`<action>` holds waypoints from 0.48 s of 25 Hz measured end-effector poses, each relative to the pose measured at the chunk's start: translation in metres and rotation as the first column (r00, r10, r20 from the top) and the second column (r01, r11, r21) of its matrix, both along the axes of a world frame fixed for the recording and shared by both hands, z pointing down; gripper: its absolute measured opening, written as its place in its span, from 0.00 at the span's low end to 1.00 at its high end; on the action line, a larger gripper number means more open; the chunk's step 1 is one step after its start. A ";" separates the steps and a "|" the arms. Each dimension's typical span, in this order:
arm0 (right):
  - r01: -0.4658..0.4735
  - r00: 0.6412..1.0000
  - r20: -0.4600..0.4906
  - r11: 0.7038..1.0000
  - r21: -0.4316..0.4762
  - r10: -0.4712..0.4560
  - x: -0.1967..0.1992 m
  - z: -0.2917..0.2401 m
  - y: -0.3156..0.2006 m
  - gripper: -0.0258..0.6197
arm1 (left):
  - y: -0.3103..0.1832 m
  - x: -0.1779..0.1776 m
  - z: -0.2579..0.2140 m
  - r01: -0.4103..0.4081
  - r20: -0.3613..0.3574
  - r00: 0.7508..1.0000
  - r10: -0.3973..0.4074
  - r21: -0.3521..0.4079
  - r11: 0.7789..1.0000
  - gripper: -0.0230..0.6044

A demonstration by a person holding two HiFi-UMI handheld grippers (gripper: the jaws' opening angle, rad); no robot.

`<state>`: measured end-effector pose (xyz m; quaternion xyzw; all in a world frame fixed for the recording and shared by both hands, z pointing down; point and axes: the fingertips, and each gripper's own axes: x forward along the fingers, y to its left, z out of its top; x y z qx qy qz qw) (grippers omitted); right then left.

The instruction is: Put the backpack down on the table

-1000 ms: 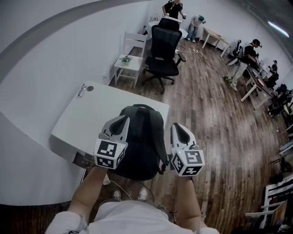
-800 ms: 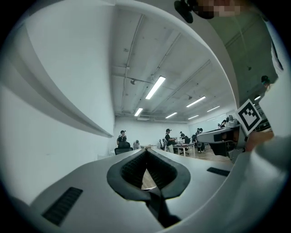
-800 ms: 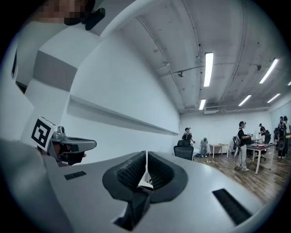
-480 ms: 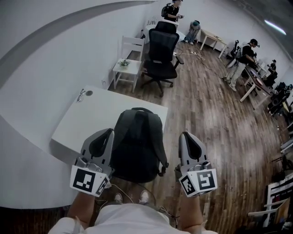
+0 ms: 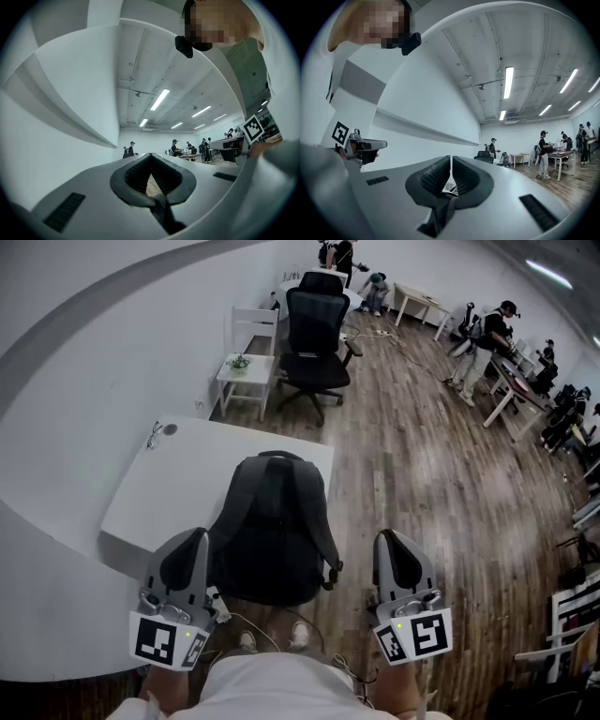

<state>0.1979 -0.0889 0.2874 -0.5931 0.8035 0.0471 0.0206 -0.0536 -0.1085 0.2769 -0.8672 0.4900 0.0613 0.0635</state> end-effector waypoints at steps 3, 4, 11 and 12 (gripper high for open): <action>-0.009 1.000 -0.008 1.000 -0.006 0.009 0.001 0.000 0.009 0.11 | 0.005 -0.004 0.002 0.002 -0.002 1.000 -0.002 -0.013 1.000 0.07; -0.010 1.000 -0.014 1.000 -0.006 0.009 0.000 -0.001 0.010 0.11 | 0.005 -0.005 0.002 0.003 -0.002 1.000 -0.003 -0.014 1.000 0.06; 0.004 0.999 -0.033 1.000 0.015 -0.003 -0.008 -0.012 0.009 0.11 | 0.003 -0.004 0.001 -0.009 -0.009 1.000 0.009 -0.019 1.000 0.06; 0.006 0.999 -0.034 1.000 0.015 -0.005 -0.010 -0.012 0.008 0.11 | 0.002 -0.005 0.000 -0.011 -0.010 1.000 0.011 -0.018 1.000 0.07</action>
